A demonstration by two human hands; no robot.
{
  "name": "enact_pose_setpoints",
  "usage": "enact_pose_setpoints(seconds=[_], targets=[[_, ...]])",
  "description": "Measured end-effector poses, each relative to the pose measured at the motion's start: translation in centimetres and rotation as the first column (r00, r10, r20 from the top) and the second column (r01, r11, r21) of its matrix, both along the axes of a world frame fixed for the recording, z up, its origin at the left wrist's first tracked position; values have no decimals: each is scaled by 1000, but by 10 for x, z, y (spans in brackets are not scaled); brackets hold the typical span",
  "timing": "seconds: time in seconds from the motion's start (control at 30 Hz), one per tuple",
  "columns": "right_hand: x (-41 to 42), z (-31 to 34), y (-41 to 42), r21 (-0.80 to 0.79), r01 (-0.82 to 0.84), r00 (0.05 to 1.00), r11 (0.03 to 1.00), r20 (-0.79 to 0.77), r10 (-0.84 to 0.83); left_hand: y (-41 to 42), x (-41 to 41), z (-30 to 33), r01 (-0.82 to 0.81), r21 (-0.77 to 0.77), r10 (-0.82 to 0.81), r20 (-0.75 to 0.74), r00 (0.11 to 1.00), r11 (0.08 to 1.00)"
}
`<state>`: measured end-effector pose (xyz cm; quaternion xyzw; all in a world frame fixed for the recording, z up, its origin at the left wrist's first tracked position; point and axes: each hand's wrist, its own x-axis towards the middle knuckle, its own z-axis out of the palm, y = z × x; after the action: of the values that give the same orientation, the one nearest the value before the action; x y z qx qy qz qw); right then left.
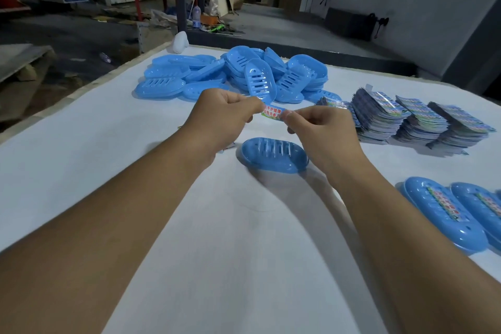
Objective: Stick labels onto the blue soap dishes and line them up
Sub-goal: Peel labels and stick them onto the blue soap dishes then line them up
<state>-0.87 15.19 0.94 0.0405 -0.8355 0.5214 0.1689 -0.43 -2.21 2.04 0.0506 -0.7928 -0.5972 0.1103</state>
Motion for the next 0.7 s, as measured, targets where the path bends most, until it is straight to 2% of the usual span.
enact_pose_setpoints(seconds=[0.17,0.3,0.4,0.47,0.7], targets=[[2,2,-2,-55,-16,997,998,78,20,-2,-4,-4,-8,38,7,37,999,999],[-1,3,2,-31,7,989,999,146,-3,-6,-4,-6,-3,-99,11,83,997,995],[-2,1,6,12,-10,975,1000,224,7,-3,-3,-13,58,-97,-46,122,991,994],[-3,-1,7,46,-16,975,999,224,5,-1,-3,-18,70,-118,-56,115,992,991],[-4,-3,11,257,-12,978,966,203,-42,3,-5,-26,17,-318,-9,26,1000,948]])
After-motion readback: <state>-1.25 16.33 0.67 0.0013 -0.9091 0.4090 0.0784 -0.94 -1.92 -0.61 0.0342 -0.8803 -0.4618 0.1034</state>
